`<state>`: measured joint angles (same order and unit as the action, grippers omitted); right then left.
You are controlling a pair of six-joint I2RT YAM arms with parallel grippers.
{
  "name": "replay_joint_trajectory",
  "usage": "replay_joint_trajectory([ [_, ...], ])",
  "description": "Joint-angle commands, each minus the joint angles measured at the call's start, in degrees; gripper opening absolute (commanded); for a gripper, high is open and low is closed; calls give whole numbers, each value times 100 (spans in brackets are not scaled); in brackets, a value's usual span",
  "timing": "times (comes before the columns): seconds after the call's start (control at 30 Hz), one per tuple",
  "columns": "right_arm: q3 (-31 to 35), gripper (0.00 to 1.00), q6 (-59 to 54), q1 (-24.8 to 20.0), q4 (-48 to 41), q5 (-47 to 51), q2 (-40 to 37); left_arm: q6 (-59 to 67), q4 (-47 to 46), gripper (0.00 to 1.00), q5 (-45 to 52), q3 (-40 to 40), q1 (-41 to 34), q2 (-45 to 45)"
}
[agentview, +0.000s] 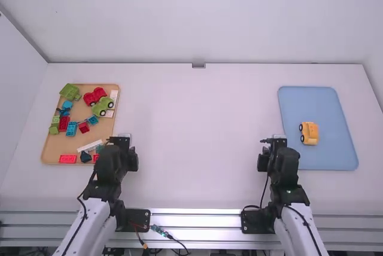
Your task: Assemble lego blocks to make yellow taxi
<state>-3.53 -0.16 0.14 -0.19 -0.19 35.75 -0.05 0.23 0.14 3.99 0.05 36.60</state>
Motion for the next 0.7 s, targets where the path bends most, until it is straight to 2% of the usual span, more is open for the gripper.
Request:
replay_joint_trajectory([
  [0.0, 293, 14, 16, -14, 19, 19, -277, 5, -23, 15, -14, -314, -5, -308],
  [0.27, 353, 0, 16, -14, 19, 19, -1158, 5, -23, 0, -14, -399, -5, -1201],
  [0.67, 353, 0, 16, -14, 19, 19, -2291, 5, -23, 0, -14, -399, -5, -2349],
])
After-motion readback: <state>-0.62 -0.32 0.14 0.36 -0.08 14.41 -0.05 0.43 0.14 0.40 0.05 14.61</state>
